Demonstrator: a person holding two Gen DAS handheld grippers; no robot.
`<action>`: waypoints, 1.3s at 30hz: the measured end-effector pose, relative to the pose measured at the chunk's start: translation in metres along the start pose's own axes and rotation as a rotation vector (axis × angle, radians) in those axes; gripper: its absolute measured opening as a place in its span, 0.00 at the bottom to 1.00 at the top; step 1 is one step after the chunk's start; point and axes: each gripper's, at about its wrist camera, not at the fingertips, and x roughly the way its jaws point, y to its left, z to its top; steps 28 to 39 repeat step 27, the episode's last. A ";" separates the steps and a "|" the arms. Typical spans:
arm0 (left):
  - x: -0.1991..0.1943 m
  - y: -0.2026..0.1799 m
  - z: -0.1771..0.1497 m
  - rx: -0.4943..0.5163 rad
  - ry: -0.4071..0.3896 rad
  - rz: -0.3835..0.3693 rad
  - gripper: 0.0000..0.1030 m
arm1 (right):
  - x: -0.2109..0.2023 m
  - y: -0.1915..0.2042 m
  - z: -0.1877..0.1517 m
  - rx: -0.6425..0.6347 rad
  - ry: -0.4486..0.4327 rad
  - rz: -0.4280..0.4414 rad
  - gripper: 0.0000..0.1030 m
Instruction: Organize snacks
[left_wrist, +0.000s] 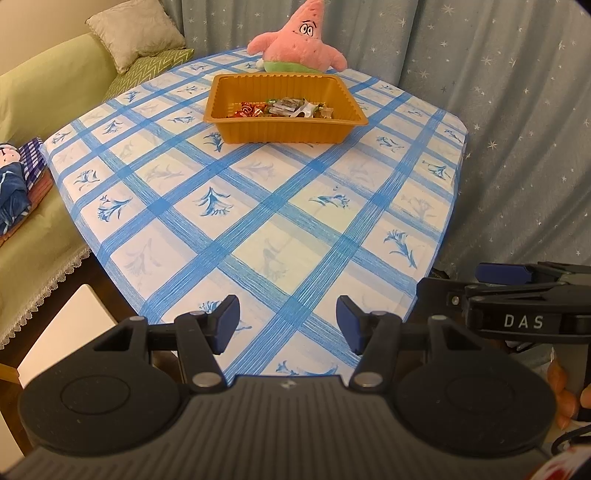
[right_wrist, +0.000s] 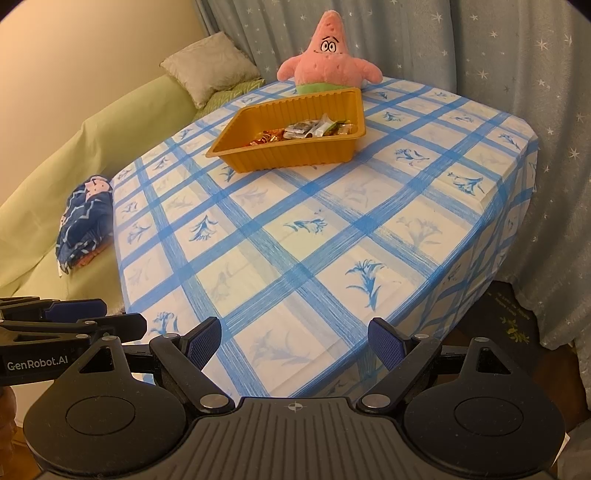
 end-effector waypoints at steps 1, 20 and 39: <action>0.000 0.000 0.000 0.000 0.000 0.000 0.54 | 0.000 0.000 0.000 0.000 0.000 0.000 0.84; 0.003 -0.003 0.004 0.004 -0.021 -0.001 0.54 | 0.001 -0.003 0.005 0.001 -0.003 0.003 0.84; 0.003 -0.004 0.006 0.006 -0.026 0.004 0.56 | 0.001 -0.003 0.005 0.002 -0.003 0.004 0.84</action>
